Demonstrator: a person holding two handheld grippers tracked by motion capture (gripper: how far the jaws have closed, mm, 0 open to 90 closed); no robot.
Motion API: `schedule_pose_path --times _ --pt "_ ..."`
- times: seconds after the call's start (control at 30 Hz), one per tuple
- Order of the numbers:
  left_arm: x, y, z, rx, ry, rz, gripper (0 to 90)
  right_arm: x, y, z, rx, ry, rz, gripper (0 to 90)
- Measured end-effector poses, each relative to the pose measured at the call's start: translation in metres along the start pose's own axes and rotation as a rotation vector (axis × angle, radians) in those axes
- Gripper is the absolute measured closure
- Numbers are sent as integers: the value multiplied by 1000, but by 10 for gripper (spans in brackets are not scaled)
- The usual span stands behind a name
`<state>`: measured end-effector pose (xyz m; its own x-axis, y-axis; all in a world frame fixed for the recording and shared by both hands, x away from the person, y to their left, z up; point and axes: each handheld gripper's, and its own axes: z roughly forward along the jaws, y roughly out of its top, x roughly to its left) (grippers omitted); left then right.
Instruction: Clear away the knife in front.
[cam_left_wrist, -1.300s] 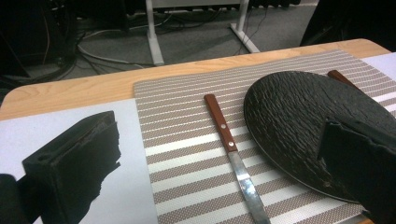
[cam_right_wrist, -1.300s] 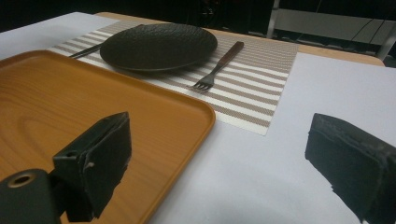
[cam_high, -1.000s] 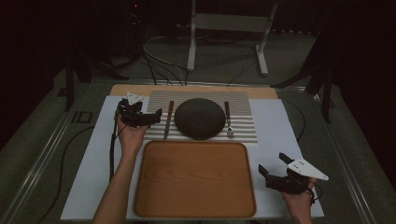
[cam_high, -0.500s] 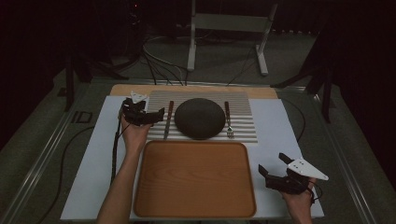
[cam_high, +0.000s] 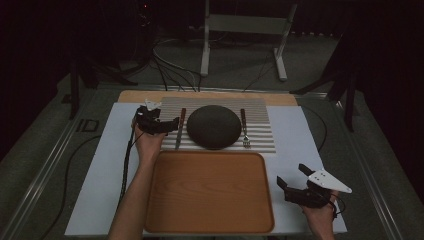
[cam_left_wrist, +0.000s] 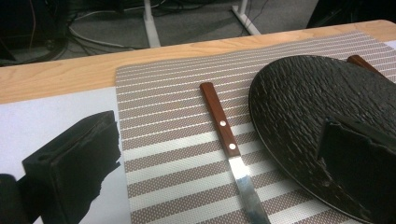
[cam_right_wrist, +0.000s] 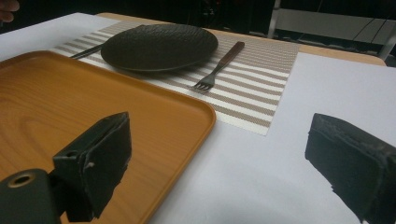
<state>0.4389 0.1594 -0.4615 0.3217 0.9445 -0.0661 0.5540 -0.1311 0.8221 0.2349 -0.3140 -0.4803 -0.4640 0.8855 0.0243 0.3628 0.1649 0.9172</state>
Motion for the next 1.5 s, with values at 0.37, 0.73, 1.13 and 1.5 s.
schedule_pose_path --times 0.37,0.73,1.13,1.5 --pt "-6 3 13 11 -9 6 0 0 0 0 0 2 1 71" --pt "-7 2 27 43 0 10 6 0 0 0 -1 6 3 72" --pt "-9 0 41 105 -2 0 47 -1 0 -1 -5 7 6 72" --pt "-14 -6 58 188 28 6 164 -2 0 -1 -6 7 12 72"
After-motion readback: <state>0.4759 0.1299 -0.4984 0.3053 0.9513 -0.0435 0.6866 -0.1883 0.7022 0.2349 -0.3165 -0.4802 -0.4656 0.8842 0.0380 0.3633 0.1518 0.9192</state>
